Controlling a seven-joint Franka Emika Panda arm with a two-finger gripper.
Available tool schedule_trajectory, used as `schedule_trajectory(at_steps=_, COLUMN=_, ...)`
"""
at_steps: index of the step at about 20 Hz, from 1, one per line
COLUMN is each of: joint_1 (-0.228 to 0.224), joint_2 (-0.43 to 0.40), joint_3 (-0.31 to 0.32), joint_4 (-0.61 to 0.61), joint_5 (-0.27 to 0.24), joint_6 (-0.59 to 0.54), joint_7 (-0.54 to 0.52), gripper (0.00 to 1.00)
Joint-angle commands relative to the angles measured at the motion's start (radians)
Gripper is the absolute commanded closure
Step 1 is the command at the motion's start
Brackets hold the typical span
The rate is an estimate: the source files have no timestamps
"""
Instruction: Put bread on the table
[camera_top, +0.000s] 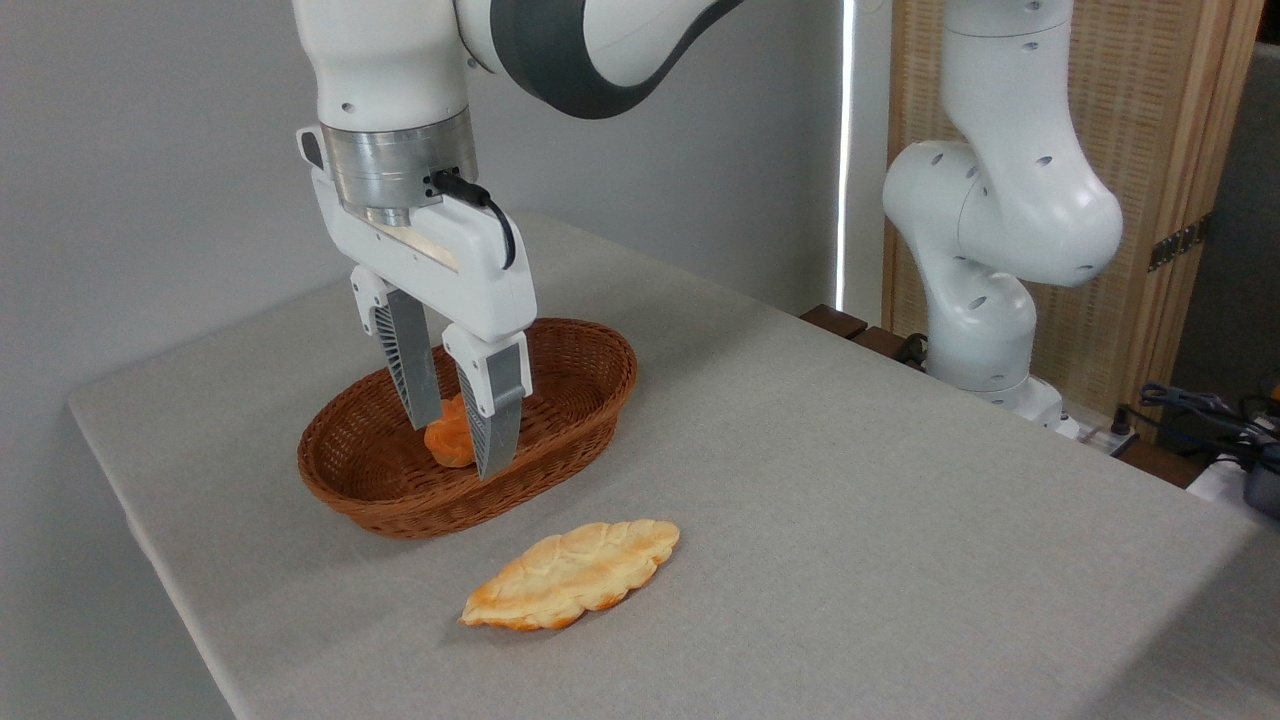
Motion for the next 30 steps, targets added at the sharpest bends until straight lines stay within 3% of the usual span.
schedule_trajectory(at_steps=1, joint_1=-0.004, joint_2=0.014, joint_3=-0.004, joint_4=0.021, joint_5=-0.008, joint_6=-0.023, joint_7=-0.021, gripper=0.00)
schedule_trajectory(at_steps=9, joint_1=-0.007, joint_2=0.019, joint_3=-0.104, joint_4=-0.036, joint_5=-0.017, joint_6=-0.017, joint_7=-0.052, gripper=0.00)
schedule_trajectory(at_steps=14, joint_1=-0.007, joint_2=0.028, joint_3=-0.132, joint_4=-0.076, joint_5=-0.155, joint_6=0.000, joint_7=-0.044, gripper=0.00)
schedule_trajectory(at_steps=18, joint_1=-0.007, joint_2=0.037, joint_3=-0.170, joint_4=-0.104, joint_5=-0.201, joint_6=0.013, joint_7=-0.044, gripper=0.00)
schedule_trajectory(at_steps=25, joint_1=-0.007, joint_2=0.103, joint_3=-0.227, joint_4=-0.104, joint_5=-0.187, joint_6=0.056, joint_7=-0.041, gripper=0.00)
schedule_trajectory(at_steps=30, joint_1=-0.008, joint_2=0.120, joint_3=-0.228, joint_4=-0.104, joint_5=-0.183, joint_6=0.055, joint_7=-0.030, gripper=0.00)
